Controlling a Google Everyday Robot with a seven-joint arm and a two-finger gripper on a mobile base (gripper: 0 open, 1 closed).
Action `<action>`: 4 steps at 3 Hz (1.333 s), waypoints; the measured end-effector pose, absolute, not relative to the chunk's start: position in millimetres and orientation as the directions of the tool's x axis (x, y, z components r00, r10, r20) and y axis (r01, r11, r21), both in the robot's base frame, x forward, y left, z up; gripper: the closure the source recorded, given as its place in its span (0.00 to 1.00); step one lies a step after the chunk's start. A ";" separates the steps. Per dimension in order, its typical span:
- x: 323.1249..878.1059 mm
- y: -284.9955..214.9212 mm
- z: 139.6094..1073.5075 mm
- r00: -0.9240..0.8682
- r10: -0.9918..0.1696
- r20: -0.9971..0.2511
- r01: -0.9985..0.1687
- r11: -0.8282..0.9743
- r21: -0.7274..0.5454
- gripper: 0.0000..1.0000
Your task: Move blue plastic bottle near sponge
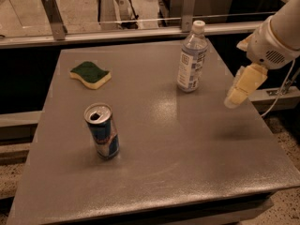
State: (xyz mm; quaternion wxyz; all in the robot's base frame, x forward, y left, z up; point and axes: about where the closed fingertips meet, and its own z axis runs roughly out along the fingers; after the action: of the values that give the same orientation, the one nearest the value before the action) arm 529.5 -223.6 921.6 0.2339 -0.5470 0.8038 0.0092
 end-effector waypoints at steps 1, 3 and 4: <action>554.8 -209.8 901.3 -0.284 -0.814 -0.507 -0.869 0.441 -0.222 0.00; 609.4 -178.9 882.2 -0.241 -0.618 -0.748 -0.838 0.521 -0.161 0.00; 623.7 -161.9 883.5 -0.251 -0.509 -0.824 -0.833 0.547 -0.084 0.00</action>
Offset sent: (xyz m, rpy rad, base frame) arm 0.0922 0.0406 -0.0445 0.4816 -0.1835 -0.0446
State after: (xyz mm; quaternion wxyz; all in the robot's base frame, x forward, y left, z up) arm 623.7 -161.9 883.5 0.4288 -0.4368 0.7679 0.1891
